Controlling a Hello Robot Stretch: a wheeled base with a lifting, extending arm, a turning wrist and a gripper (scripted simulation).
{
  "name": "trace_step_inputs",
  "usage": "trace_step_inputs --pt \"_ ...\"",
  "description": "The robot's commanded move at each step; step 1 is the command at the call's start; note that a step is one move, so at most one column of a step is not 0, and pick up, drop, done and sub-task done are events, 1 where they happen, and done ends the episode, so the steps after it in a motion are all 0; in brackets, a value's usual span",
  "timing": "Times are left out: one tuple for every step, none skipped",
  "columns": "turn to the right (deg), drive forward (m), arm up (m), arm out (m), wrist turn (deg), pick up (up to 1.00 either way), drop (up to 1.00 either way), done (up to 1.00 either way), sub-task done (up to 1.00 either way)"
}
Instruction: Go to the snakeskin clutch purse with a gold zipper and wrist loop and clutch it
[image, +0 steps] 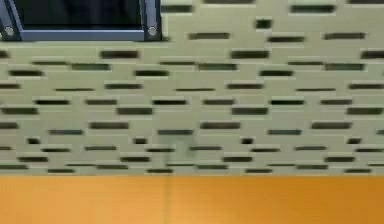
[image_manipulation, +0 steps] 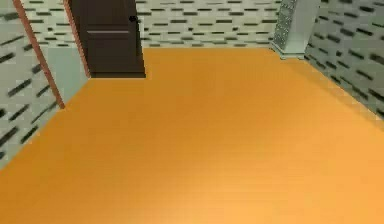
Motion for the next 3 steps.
trace_step_inputs --pt "45.0 0.00 0.00 0.00 0.0 0.00 0.00 0.00 0.00" --pt "21.0 0.00 0.00 0.00 0.0 0.00 0.00 0.00 0.00" --pt "0.0 1.00 0.00 0.00 0.0 0.00 0.00 0.00 0.00"
